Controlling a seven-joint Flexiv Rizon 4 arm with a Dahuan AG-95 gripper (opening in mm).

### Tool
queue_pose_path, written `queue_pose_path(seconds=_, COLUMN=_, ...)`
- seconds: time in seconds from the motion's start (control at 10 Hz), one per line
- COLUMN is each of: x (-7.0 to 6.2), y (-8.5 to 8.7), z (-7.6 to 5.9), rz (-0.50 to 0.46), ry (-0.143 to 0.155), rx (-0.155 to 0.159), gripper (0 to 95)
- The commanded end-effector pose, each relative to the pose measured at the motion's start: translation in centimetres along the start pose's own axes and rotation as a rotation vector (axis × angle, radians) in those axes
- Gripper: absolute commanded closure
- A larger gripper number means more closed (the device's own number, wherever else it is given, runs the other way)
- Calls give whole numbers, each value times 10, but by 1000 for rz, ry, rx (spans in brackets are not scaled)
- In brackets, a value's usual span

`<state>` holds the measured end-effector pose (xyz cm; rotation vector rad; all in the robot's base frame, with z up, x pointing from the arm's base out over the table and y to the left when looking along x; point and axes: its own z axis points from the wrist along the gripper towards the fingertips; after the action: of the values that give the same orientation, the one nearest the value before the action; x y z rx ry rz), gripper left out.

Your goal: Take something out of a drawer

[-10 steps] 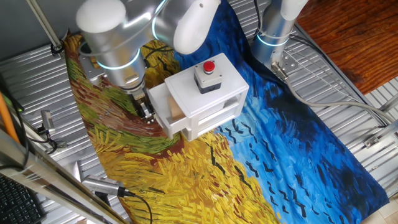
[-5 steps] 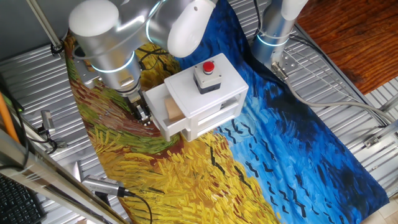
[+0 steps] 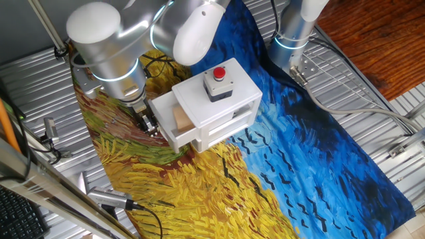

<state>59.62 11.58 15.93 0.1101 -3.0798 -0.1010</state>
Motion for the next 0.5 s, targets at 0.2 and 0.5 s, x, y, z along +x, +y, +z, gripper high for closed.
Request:
queue_pose_path(seconds=0.2, x=-2, y=0, z=1, rz=-3, ry=-2, rx=-2, gripper=950)
queue_pose_path(seconds=0.5, x=-3, y=0, z=1, rz=-3, ry=-1, rx=-4, gripper=950)
